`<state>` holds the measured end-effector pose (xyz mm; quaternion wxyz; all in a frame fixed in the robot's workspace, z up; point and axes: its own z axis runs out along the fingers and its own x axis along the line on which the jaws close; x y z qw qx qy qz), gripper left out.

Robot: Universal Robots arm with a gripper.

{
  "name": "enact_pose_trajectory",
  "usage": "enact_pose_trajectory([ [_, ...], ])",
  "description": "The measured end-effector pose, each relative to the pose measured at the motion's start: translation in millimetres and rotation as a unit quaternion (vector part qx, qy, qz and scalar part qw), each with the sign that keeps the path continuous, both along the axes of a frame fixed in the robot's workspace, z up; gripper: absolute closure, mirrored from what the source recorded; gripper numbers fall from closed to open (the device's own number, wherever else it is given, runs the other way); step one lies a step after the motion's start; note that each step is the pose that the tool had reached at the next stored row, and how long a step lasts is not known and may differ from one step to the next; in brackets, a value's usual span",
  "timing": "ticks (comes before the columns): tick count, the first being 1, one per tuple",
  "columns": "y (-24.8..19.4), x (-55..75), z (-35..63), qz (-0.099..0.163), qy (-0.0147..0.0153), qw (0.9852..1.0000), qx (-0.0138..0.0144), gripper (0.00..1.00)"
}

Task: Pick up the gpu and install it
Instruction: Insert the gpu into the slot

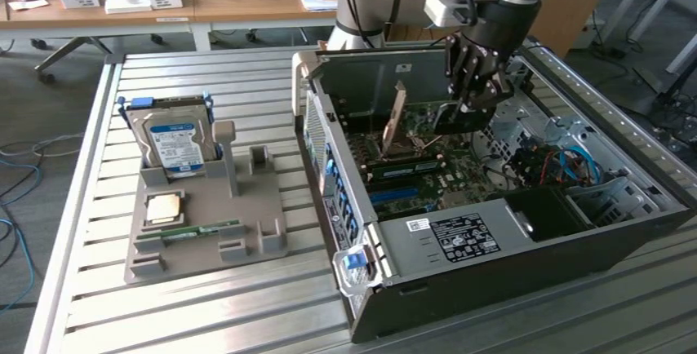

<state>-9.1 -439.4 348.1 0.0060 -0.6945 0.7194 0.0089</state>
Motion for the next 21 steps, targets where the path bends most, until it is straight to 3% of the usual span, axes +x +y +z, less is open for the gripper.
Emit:
enact_pose_trajectory([
  [21, -0.1, 0.0, -5.2, 0.000, 0.0000, 1.0000, -0.0001, 0.73],
])
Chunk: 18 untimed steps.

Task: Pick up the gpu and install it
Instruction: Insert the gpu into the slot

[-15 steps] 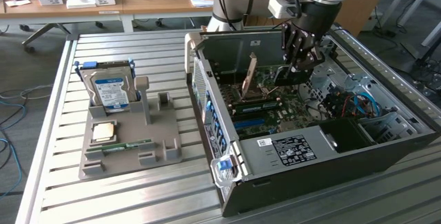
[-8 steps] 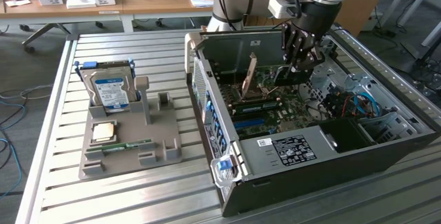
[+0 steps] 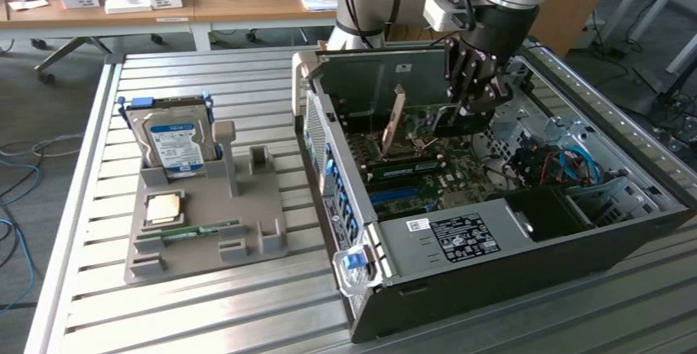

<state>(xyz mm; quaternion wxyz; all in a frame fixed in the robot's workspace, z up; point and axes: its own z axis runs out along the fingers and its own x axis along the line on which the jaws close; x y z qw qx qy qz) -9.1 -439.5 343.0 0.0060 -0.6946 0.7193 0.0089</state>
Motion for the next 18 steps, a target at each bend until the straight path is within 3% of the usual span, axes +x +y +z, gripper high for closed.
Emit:
enact_pose_trajectory([
  [18, 0.0, -1.2, -6.1, 0.000, -0.0014, 1.0000, 0.0001, 0.73],
])
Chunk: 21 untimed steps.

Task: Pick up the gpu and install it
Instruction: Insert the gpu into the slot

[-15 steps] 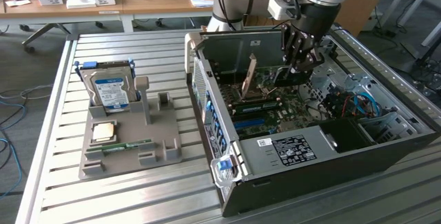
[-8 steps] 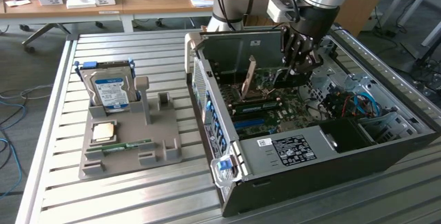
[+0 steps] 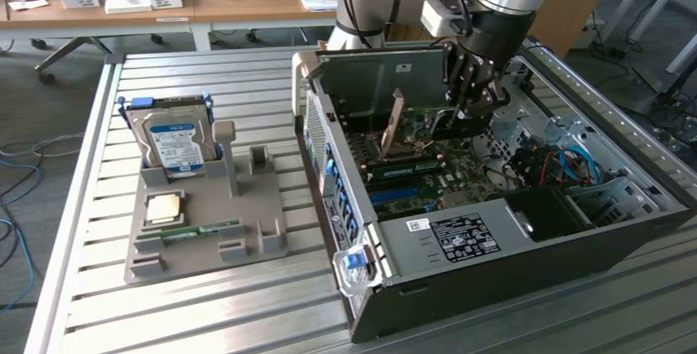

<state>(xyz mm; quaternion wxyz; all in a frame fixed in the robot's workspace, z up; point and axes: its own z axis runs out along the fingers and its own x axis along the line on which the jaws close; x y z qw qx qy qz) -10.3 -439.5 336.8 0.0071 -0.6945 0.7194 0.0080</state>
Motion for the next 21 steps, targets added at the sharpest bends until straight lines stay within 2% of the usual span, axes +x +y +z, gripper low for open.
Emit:
enact_pose_trajectory([
  [16, 0.0, -0.7, -2.4, 0.000, -0.0007, 1.0000, -0.0001, 0.73],
  [21, 0.0, -1.5, -5.2, 0.000, -0.0026, 1.0000, 0.0000, 0.73],
])
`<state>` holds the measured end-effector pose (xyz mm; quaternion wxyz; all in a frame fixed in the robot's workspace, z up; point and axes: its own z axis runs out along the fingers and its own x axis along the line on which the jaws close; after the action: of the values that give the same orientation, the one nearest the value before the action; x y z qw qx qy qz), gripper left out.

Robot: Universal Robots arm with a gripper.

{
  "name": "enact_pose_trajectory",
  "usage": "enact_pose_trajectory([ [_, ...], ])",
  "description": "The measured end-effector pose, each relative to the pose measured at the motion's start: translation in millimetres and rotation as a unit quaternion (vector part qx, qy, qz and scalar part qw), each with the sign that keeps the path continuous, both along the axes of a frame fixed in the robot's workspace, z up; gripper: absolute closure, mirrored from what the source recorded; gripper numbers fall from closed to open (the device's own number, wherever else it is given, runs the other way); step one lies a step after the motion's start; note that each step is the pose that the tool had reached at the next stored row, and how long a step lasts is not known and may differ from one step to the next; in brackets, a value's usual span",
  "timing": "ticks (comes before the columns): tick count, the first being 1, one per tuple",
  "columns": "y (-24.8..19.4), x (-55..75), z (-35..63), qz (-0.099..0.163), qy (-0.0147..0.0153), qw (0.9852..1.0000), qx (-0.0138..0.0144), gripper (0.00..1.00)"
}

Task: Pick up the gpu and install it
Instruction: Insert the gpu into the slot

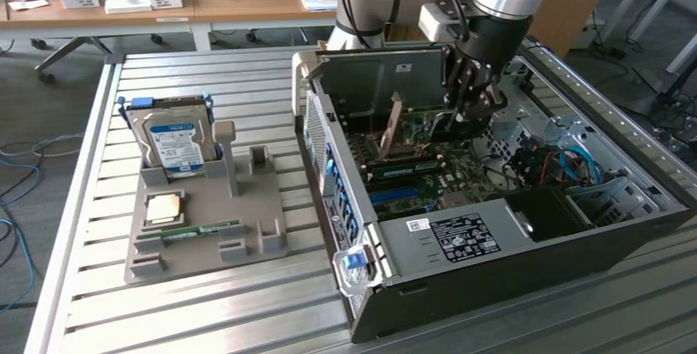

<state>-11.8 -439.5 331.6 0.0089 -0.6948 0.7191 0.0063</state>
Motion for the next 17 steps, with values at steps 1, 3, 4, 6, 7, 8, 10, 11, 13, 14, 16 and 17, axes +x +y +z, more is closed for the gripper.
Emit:
enact_pose_trajectory([
  [1, 0.0, 0.0, -0.1, 0.000, -0.0001, 1.0000, -0.0001, 0.73],
  [3, 0.0, -0.1, -0.3, 0.000, -0.0002, 1.0000, 0.0000, 0.73],
  [4, 0.0, -0.1, -0.3, 0.000, -0.0002, 1.0000, 0.0000, 0.73],
  [6, 0.0, -0.1, -0.5, 0.000, -0.0002, 1.0000, 0.0000, 0.73],
  [7, 0.0, -0.3, -0.8, 0.000, -0.0002, 1.0000, 0.0001, 0.73],
  [8, 0.0, -0.7, -1.2, 0.000, -0.0004, 1.0000, 0.0001, 0.73],
  [10, 0.0, -1.4, -1.7, 0.000, -0.0009, 1.0000, 0.0000, 0.73],
  [11, 0.0, -1.7, -1.8, 0.000, -0.0010, 1.0000, 0.0000, 0.73],
  [13, 0.0, -1.8, -1.9, 0.000, -0.0010, 1.0000, 0.0000, 0.73],
  [14, 0.3, -2.2, -2.4, 0.000, -0.0011, 1.0000, 0.0000, 0.73],
  [16, 0.4, -2.1, -2.4, 0.000, -0.0011, 1.0000, 0.0000, 0.73],
  [17, 0.4, -2.2, -2.4, 0.000, -0.0011, 1.0000, 0.0000, 0.73],
])
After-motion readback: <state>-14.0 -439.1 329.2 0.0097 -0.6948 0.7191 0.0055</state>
